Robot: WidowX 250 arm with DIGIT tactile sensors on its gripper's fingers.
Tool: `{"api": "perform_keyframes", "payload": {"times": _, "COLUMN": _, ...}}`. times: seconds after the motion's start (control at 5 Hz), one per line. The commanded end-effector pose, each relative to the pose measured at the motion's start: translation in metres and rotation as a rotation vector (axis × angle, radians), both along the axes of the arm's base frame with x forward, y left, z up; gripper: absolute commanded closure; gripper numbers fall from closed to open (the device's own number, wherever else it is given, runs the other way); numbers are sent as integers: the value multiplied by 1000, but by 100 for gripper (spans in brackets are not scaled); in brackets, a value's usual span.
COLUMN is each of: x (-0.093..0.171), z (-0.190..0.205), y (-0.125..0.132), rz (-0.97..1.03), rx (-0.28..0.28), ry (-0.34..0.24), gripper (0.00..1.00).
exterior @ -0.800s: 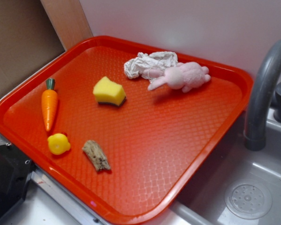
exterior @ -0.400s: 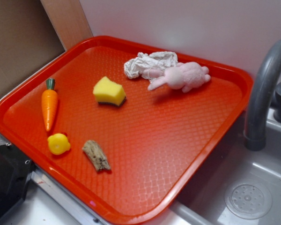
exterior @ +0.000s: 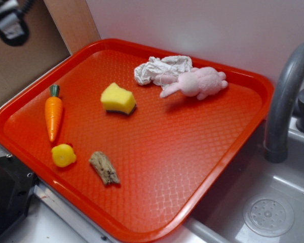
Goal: Grab the wood chip.
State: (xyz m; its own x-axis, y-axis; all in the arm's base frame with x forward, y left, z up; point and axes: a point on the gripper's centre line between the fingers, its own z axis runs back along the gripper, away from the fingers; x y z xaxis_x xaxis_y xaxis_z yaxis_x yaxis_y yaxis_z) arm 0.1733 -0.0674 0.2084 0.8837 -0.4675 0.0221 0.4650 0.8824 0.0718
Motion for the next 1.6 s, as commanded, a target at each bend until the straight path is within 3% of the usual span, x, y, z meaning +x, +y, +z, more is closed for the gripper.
{"api": "perform_keyframes", "payload": {"times": 0.0, "x": -15, "z": -41, "y": -46, "rz": -534, "rx": 107, "ry": 194, "gripper": 0}}
{"api": "perform_keyframes", "payload": {"times": 0.2, "x": -41, "z": -67, "y": -54, "rz": -788, "rx": 156, "ry": 335, "gripper": 0}}
{"api": "perform_keyframes", "payload": {"times": 0.4, "x": -54, "z": -98, "y": -48, "rz": -1023, "rx": 268, "ry": 331, "gripper": 0}}
{"api": "perform_keyframes", "payload": {"times": 0.6, "x": -49, "z": -119, "y": -34, "rz": -1265, "rx": 332, "ry": 291, "gripper": 0}}
{"api": "perform_keyframes", "payload": {"times": 0.8, "x": -35, "z": -143, "y": -26, "rz": -1298, "rx": 403, "ry": 208, "gripper": 0}}
{"api": "perform_keyframes", "payload": {"times": 1.0, "x": -19, "z": -163, "y": -27, "rz": -1260, "rx": 334, "ry": 198, "gripper": 0}}
{"api": "perform_keyframes", "payload": {"times": 1.2, "x": -16, "z": -186, "y": -30, "rz": -1215, "rx": 180, "ry": 240, "gripper": 0}}
{"api": "perform_keyframes", "payload": {"times": 1.4, "x": -18, "z": -200, "y": -35, "rz": -1164, "rx": 81, "ry": 270, "gripper": 0}}
